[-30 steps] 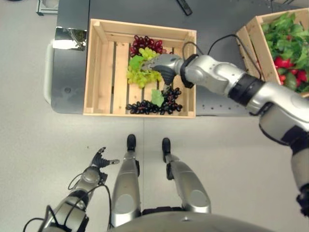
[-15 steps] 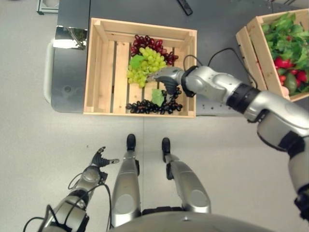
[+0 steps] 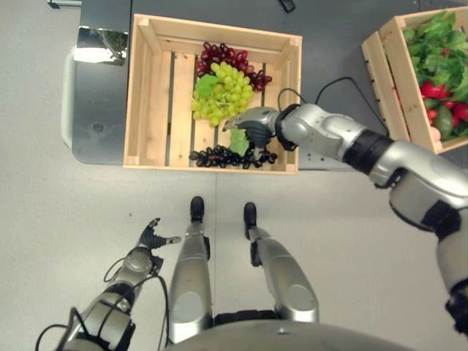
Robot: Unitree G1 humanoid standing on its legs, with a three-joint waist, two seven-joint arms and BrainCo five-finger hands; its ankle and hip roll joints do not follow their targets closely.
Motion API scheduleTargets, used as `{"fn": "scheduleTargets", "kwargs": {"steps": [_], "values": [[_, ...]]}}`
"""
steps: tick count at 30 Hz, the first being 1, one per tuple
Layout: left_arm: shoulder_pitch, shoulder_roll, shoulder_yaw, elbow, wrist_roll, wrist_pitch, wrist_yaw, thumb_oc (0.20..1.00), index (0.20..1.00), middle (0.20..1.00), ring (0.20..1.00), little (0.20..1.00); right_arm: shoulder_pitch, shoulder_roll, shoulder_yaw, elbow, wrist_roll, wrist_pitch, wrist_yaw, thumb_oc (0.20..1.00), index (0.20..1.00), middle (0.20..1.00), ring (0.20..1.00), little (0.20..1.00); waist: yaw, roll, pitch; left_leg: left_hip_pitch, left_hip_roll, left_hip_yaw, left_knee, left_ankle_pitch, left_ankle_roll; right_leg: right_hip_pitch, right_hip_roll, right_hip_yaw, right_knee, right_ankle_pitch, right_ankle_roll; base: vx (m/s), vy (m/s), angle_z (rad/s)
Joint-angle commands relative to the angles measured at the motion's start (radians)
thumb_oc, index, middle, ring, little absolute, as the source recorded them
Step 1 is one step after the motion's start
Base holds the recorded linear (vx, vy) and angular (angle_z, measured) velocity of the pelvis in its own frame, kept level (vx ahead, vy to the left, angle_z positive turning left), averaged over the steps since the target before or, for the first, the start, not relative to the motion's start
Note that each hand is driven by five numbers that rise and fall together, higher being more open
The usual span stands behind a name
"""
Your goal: Pick up the fruits from the basket on one side to the basket on the other side
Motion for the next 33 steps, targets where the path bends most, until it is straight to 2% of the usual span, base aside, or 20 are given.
{"fn": "scheduleTargets", "kwargs": {"steps": [1, 9, 13, 33], "values": [[0.004, 0.034, 0.018, -0.012, -0.009, -0.005, 0.008, 1.0, 1.0, 1.0, 1.0, 1.0, 0.01, -0.024, -0.063, -0.047, -0.01, 0.006, -0.012, 1.0, 1.0, 1.0, 1.0, 1.0, 0.032, -0.042, 0.008, -0.047, 0.016, -0.026, 0.132, -0.072, -0.026, -0.041, -0.061, 0.035, 0.086, -0.021, 0.072, 0.0, 0.0, 0.0], [0.002, 0.064, 0.014, -0.015, -0.019, -0.006, 0.012, 1.0, 1.0, 1.0, 1.0, 1.0, 0.027, 0.021, -0.066, 0.033, -0.041, 0.013, -0.032, 1.0, 1.0, 1.0, 1.0, 1.0, 0.032, -0.039, 0.009, -0.165, 0.016, -0.038, 0.229, -0.098, -0.019, -0.147, -0.044, 0.043, 0.151, -0.032, 0.061, 0.0, 0.0, 0.0], [0.003, 0.068, 0.006, -0.024, -0.013, -0.003, 0.017, 1.0, 1.0, 1.0, 1.0, 1.0, 0.03, 0.028, -0.076, 0.073, -0.054, 0.015, -0.052, 1.0, 1.0, 1.0, 1.0, 1.0, 0.025, -0.027, 0.009, -0.233, 0.014, -0.044, 0.263, -0.102, -0.016, -0.218, -0.041, 0.046, 0.187, -0.036, 0.056, -0.02, 0.001, -0.01], [0.001, 0.084, -0.003, -0.046, 0.002, -0.008, 0.035, 1.0, 1.0, 1.0, 1.0, 1.0, 0.021, 0.031, -0.087, 0.05, -0.065, 0.008, -0.08, 1.0, 1.0, 1.0, 1.0, 1.0, 0.021, -0.014, 0.009, -0.353, 0.002, -0.063, 0.288, -0.09, -0.014, -0.342, -0.035, 0.034, 0.223, -0.034, 0.05, 0.0, -0.002, 0.0]]}}
